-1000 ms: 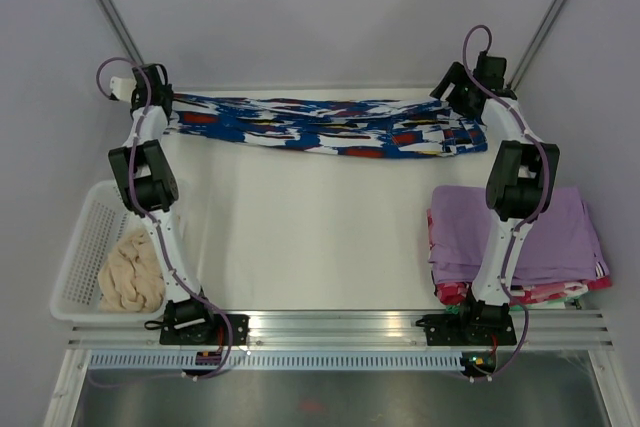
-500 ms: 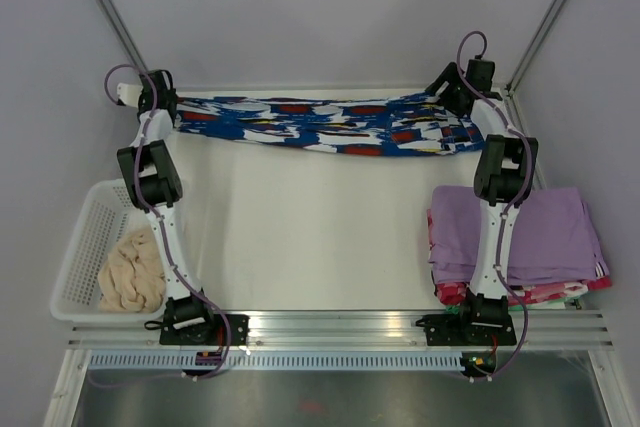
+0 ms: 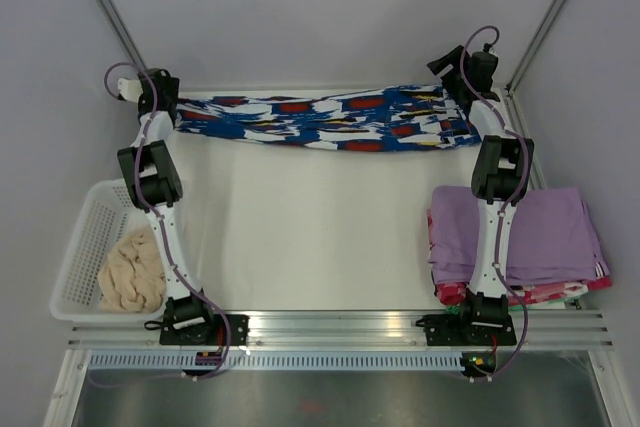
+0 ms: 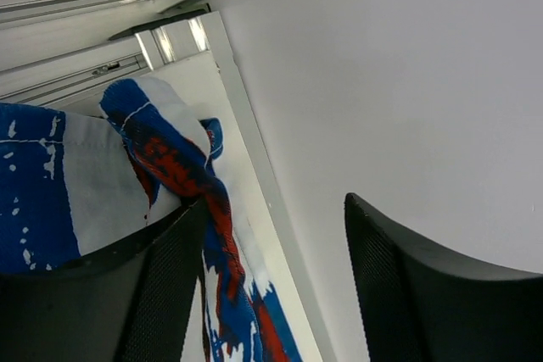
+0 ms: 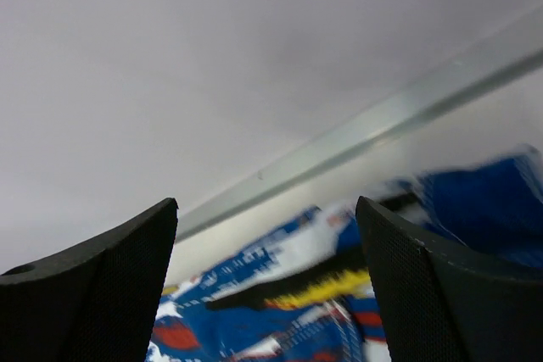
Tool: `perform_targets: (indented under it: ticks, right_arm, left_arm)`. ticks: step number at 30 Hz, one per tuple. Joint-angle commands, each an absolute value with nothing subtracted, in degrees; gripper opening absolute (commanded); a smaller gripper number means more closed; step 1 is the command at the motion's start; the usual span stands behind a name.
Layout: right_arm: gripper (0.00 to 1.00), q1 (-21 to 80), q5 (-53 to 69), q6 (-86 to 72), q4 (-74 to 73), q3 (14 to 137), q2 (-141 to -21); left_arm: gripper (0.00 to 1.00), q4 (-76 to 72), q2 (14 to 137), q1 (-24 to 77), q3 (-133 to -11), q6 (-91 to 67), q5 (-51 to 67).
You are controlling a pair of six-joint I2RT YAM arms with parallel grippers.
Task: Fold and stack the trousers
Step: Fold the trousers
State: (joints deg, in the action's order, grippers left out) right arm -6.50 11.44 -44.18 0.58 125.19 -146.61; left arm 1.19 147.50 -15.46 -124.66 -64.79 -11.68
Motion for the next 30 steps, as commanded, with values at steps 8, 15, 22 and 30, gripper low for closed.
perform_targets:
  ticks: [8, 15, 22, 30]
  right_arm:
    - [0.92, -6.33, 17.84, -45.53, 4.4, 125.25, -142.22]
    - [0.92, -6.15, 19.34, -40.25, -2.73, 119.19, -133.96]
    - [0.9, -5.98, 15.56, -38.32, -2.28, 107.07, -124.47]
    - [0.72, -3.78, 10.99, -32.62, -6.41, 104.59, -119.8]
  left_arm:
    - [0.91, -7.03, 132.2, -16.0, -106.28, -60.81, -4.92]
    - [1.0, -6.34, 120.77, -15.91, -92.91, -57.4, -2.2]
    - [0.99, -9.22, 113.47, -15.73, -82.89, -56.25, 2.28]
    - [0.93, -10.98, 113.81, -13.02, -82.79, -56.6, 6.85]
